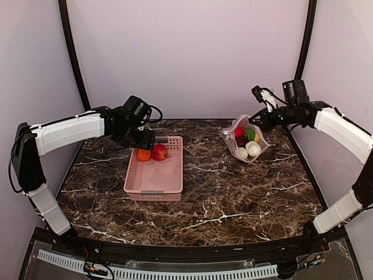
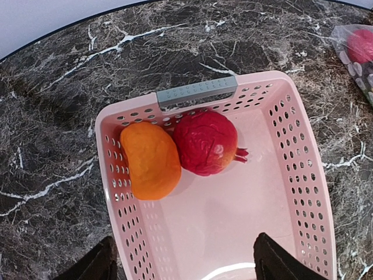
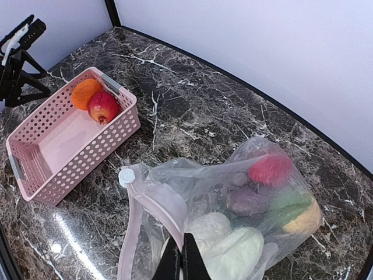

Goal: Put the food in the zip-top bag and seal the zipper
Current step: Adjust the fake fruit in the bin.

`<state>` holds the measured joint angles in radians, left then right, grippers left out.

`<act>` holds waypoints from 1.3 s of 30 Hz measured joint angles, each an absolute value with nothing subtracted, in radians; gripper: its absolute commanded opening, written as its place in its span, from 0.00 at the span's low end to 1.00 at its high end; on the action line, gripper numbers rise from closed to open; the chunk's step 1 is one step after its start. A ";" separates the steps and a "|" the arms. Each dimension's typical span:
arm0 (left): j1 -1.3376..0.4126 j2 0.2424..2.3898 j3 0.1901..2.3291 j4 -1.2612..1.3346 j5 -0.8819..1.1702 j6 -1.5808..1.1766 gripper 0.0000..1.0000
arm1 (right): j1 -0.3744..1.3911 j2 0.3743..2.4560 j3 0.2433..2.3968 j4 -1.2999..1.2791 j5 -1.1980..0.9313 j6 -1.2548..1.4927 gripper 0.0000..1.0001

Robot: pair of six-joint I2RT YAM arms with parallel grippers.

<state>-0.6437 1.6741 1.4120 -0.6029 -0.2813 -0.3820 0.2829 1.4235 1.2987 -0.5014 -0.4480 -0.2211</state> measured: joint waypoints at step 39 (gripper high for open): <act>-0.566 1.982 1.590 -0.649 -0.346 -0.301 0.60 | 0.261 1.415 1.278 -0.476 -0.506 -0.196 0.00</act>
<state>-0.5659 1.9820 1.5902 -0.6495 -0.3462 -0.3008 0.2607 1.4151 1.2781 -0.4755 -0.5056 -0.1963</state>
